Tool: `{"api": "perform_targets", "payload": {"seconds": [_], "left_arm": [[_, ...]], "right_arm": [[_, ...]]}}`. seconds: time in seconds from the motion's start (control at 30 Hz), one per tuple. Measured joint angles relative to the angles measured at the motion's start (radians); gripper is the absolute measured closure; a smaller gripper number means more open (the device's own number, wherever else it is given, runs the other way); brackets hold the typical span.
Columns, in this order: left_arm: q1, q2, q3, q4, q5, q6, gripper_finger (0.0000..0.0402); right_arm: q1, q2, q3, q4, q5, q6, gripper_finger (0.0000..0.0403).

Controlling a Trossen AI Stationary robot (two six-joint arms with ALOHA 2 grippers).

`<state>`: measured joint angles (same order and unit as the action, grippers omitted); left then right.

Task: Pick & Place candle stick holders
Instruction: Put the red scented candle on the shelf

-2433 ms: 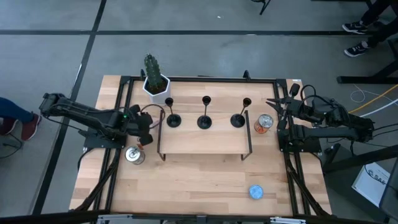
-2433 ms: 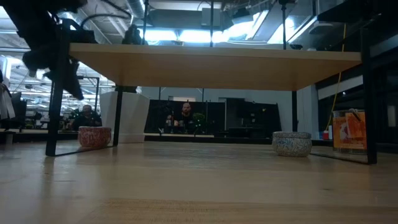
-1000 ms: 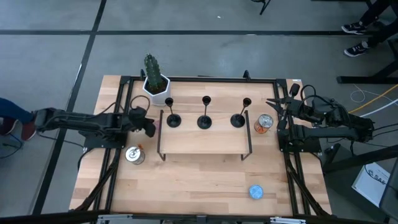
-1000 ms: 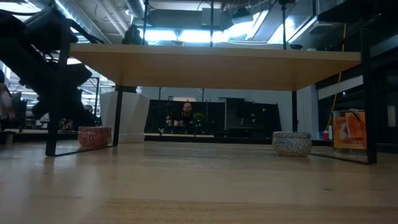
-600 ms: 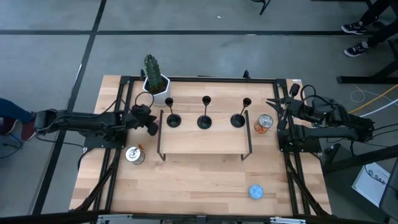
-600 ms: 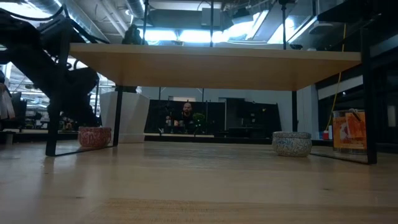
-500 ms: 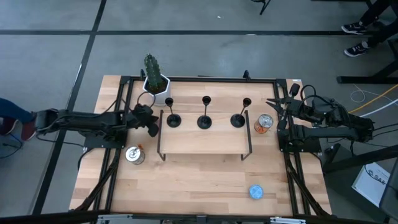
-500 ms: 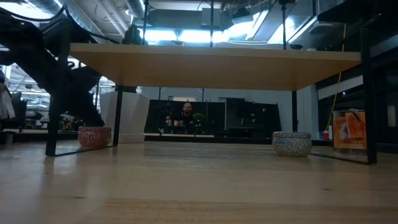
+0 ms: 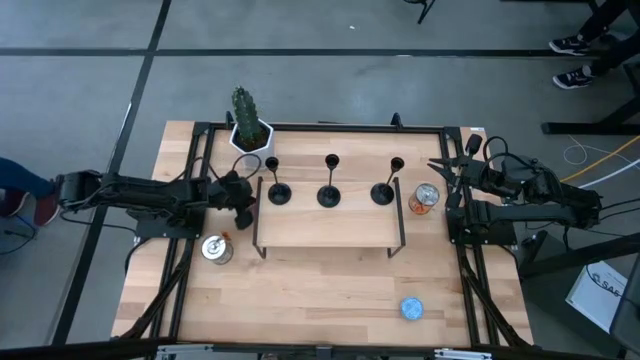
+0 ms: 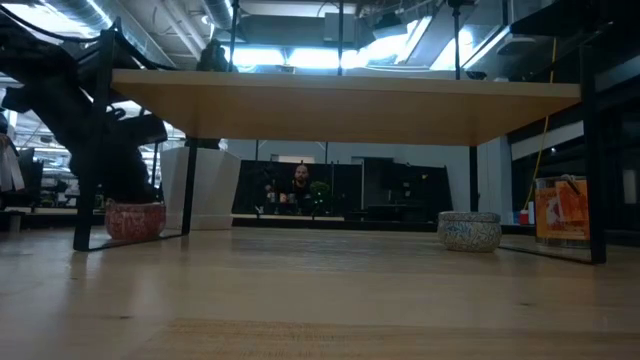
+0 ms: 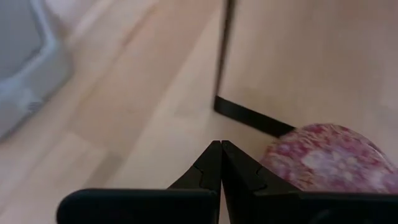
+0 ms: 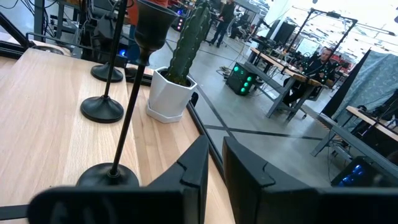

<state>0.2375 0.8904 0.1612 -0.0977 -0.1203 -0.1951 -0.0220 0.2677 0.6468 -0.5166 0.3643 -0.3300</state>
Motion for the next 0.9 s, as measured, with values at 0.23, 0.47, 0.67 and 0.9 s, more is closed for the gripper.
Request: {"api": "perform_targets", "payload": {"seconds": [0.23,0.47,0.67,0.9], "left_arm": [[-0.008,0.000,0.000,0.024,0.116,0.056,0.0400],[-0.083,0.000,0.000,0.043,0.181,0.120,0.0400],[-0.168,0.000,0.000,0.043,0.217,0.068,0.0400],[-0.267,0.000,0.000,0.043,0.171,-0.009,0.0400]], "right_arm": [[0.000,0.000,0.000,0.000,0.000,0.000,0.0350],[0.000,0.000,0.000,0.000,0.000,0.000,0.0350],[0.000,0.000,0.000,0.000,0.000,0.000,0.0350],[0.000,0.000,0.000,0.000,0.000,0.000,0.0350]]}}
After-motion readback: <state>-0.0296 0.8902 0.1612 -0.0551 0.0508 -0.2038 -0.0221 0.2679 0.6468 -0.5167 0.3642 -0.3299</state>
